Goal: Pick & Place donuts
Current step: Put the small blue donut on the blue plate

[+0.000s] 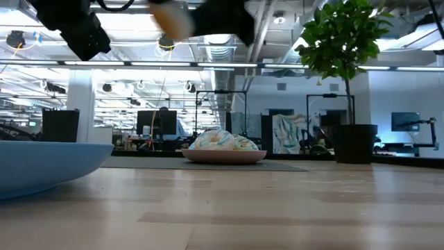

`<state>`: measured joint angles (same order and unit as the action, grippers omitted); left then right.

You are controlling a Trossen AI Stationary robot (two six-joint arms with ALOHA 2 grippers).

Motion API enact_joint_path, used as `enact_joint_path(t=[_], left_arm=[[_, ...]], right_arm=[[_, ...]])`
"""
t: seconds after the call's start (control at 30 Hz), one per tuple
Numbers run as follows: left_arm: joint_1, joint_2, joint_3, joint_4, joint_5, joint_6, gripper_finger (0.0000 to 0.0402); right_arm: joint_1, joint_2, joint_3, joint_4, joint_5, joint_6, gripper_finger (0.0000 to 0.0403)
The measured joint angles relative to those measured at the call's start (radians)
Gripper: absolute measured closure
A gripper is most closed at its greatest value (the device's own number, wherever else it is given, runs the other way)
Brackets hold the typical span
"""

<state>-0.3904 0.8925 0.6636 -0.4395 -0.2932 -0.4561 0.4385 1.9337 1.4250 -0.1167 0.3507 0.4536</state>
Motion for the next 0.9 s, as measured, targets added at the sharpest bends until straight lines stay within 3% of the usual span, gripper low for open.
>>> enact_joint_path(t=[0.2,0.4,0.67,0.9], left_arm=[[0.0,0.0,0.0,-0.056,0.001,0.0,0.0401],[0.0,0.0,0.0,-0.05,0.0,0.05,0.0401],[0.0,0.0,0.0,-0.049,-0.002,0.071,0.0401],[0.0,0.0,0.0,-0.044,-0.002,0.059,0.0401]], right_arm=[[0.018,0.268,0.371,-0.217,-0.054,-0.111,0.0191],[0.02,0.456,0.609,-0.289,-0.122,-0.156,0.0187],[0.027,0.608,0.757,-0.32,-0.167,-0.2,0.0186],[0.03,0.642,0.774,-0.333,-0.169,-0.201,0.0184]])
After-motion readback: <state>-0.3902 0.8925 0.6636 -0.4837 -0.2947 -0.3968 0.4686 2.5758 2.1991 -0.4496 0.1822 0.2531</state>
